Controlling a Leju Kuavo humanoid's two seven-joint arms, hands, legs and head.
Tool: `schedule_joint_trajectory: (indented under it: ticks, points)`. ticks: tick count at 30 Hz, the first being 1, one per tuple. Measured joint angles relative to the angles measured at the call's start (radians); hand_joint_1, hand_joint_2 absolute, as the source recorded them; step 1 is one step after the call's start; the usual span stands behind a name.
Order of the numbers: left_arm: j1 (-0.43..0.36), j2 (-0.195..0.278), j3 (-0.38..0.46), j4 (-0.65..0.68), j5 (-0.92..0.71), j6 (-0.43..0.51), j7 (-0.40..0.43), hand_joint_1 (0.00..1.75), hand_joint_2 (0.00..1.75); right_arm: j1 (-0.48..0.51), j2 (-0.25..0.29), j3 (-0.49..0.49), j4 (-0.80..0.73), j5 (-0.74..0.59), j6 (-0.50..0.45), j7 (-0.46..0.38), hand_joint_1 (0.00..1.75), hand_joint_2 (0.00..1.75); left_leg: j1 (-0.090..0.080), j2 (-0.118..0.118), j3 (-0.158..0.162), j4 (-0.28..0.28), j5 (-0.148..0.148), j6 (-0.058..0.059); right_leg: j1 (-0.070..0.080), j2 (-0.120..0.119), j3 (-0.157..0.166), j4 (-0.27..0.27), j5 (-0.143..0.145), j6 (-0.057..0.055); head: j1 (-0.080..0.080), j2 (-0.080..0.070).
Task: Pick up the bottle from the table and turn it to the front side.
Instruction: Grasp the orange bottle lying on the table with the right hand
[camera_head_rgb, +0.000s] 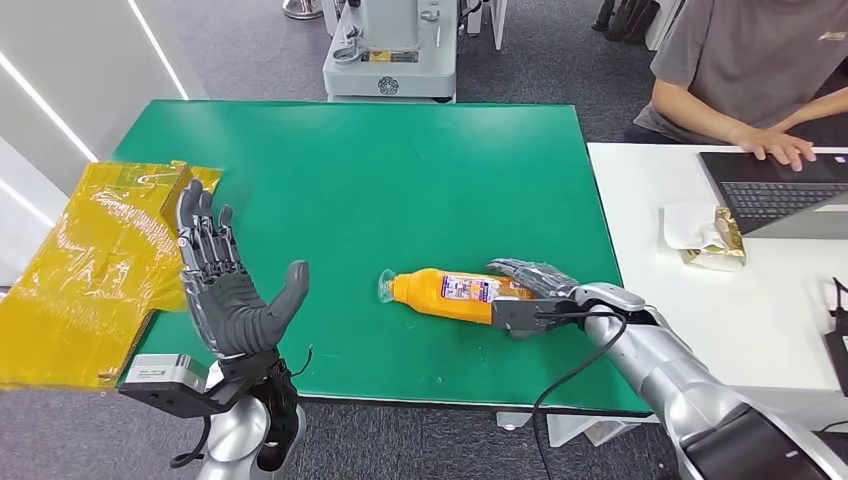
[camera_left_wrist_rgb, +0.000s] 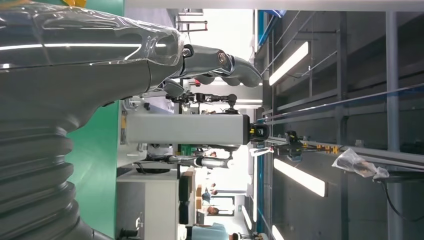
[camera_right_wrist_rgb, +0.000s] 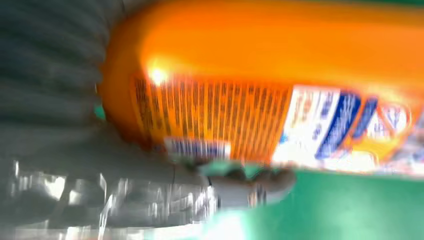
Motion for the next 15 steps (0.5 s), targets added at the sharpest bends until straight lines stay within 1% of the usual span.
schedule_joint_trajectory:
  ticks: [6, 9, 11, 13, 15]
  points:
    - [0.001, 0.002, 0.000, 0.000, 0.001, 0.016, 0.000, 0.00, 1.75, 0.000, -0.001, 0.000, 0.010, -0.004, 0.036, -0.010, 0.00, 1.75, 0.000, 0.000, 0.000, 0.000, 0.000, 0.000, 0.000, 0.000, 0.000, 0.000, 0.000, 0.000, 0.000, 0.000]
    - [0.002, 0.005, 0.000, 0.000, 0.004, 0.027, 0.000, 0.00, 1.75, -0.001, -0.004, 0.000, 0.019, -0.004, 0.036, -0.010, 0.00, 1.75, 0.000, 0.000, 0.000, 0.000, 0.000, 0.000, 0.000, 0.000, 0.000, 0.000, 0.000, 0.000, 0.000, 0.000]
    - [0.003, 0.008, 0.000, 0.000, 0.005, 0.034, 0.000, 0.00, 1.75, -0.001, -0.004, 0.000, 0.024, -0.004, 0.024, -0.010, 0.71, 1.75, 0.000, 0.000, 0.000, 0.000, 0.000, 0.000, 0.000, 0.000, 0.000, 0.000, 0.000, 0.000, 0.000, 0.000]
    - [0.003, 0.009, 0.000, 0.000, 0.005, 0.039, 0.000, 0.00, 1.75, 0.000, -0.001, 0.000, 0.027, -0.004, 0.006, -0.010, 1.55, 1.75, 0.000, 0.000, 0.000, 0.000, 0.000, 0.000, 0.000, 0.000, 0.001, 0.000, 0.000, 0.000, 0.000, 0.000]
    - [0.004, 0.009, 0.000, 0.000, 0.002, 0.044, 0.000, 0.00, 1.75, 0.000, 0.005, 0.000, 0.030, -0.002, -0.019, -0.013, 1.71, 1.75, 0.000, 0.000, 0.000, 0.000, 0.000, 0.000, 0.000, 0.000, 0.001, 0.000, 0.000, 0.000, 0.000, 0.000]
